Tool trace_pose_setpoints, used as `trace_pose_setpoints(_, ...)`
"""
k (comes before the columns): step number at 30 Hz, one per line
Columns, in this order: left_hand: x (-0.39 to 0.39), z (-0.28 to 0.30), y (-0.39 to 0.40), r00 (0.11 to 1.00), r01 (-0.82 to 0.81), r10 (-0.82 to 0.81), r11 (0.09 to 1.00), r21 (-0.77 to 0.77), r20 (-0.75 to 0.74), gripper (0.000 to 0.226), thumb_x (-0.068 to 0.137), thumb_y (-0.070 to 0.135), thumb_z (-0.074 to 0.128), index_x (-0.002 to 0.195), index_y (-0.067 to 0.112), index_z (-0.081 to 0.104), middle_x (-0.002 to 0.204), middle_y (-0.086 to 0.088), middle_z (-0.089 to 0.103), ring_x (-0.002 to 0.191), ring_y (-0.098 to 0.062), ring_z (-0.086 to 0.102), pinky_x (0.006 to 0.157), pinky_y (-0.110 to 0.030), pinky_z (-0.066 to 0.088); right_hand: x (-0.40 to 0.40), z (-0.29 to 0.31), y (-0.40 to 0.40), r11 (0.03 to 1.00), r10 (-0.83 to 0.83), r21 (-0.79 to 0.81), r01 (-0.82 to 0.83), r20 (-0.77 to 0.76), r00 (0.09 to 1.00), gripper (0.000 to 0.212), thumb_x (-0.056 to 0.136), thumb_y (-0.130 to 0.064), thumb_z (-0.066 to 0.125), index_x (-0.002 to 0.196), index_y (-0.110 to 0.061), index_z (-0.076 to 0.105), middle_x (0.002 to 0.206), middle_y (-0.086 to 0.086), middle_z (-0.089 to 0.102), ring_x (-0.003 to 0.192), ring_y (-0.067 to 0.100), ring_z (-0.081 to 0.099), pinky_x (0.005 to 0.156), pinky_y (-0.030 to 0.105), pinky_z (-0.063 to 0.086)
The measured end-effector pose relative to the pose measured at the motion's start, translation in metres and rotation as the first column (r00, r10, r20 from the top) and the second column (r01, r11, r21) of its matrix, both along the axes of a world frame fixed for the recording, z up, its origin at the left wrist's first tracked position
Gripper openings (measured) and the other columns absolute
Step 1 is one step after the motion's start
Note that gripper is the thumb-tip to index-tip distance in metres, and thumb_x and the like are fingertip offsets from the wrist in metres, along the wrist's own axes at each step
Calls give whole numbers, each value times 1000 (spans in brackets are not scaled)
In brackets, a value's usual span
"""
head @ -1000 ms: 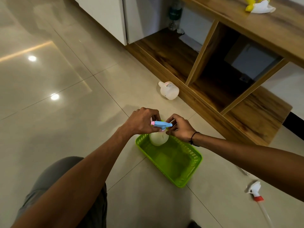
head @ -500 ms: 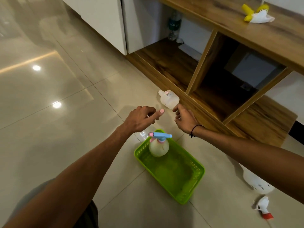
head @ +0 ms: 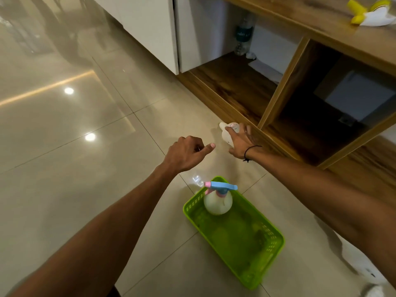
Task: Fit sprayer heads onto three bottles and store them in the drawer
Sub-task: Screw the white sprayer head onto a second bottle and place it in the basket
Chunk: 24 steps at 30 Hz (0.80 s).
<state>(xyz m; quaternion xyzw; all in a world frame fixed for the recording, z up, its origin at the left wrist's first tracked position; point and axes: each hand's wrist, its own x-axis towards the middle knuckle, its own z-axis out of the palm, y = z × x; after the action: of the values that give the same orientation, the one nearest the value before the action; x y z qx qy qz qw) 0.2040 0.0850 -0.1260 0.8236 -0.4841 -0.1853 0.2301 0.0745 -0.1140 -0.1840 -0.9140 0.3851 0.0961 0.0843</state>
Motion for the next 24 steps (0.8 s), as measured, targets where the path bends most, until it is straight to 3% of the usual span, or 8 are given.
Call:
trace_pose_setpoints(5,0,0,3,999,6,-6,1000,5,41,54,100,66,53,87,18,73,81,1,78,80,-22,71,74,-39,56,8,-3,-6,1000,20,18,-18,-89,996,78,88,-31,69,156,-34,31,158,19,18,142,42,28,111,50,43)
trace_pose_setpoints(9,-1,1,2,999,5,-4,1000,-6,40,51,100,63,54,86,19,72,82,1,77,78,-21,71,71,-37,55,10,-7,-4,997,-20,70,22,-36,999,50,91,-19,70,134,-28,46,150,18,21,133,44,37,107,52,52)
trace_pose_setpoints(12,-2,1,5,1000,-5,5,1000,18,7,48,102,58,56,91,15,75,83,-2,78,81,-24,73,75,-42,59,9,-12,-2,996,-40,77,42,-24,999,35,96,-5,60,124,-25,52,156,16,14,134,46,36,108,51,50)
trace_pose_setpoints(14,-4,1,7,1000,-1,1,999,43,4,43,102,54,58,94,15,75,84,-3,79,84,-25,73,80,-44,60,9,-16,-4,996,-48,74,54,-74,996,42,95,-1,57,129,-26,53,164,15,2,139,49,29,111,51,47)
trace_pose_setpoints(15,-5,2,7,1000,5,-5,999,48,3,41,102,52,59,95,14,75,85,-3,79,85,-26,73,81,-46,60,9,-16,-6,993,-58,93,68,-105,993,51,96,-3,56,141,-25,48,167,15,-3,142,48,26,113,50,46)
trace_pose_setpoints(18,-4,0,5,1000,14,-14,999,44,-3,40,103,49,60,97,13,75,88,-4,80,86,-26,73,83,-47,61,13,-9,-9,967,-133,198,158,-132,982,81,99,-11,57,166,-22,14,169,17,-3,148,46,25,116,48,43)
trace_pose_setpoints(21,-2,-2,4,1000,18,-18,999,46,-4,39,103,49,60,100,13,76,89,-4,80,87,-26,74,82,-46,61,17,-6,-7,964,-110,228,133,-111,988,76,98,-6,60,162,-27,26,166,19,1,146,45,26,117,49,43)
trace_pose_setpoints(24,1,-4,4,1000,5,-4,999,41,-19,39,103,49,59,101,14,76,91,-4,80,91,-26,73,83,-45,60,13,-8,0,976,-76,200,87,-61,995,66,99,-18,62,155,-30,31,158,22,15,139,44,34,111,51,48)
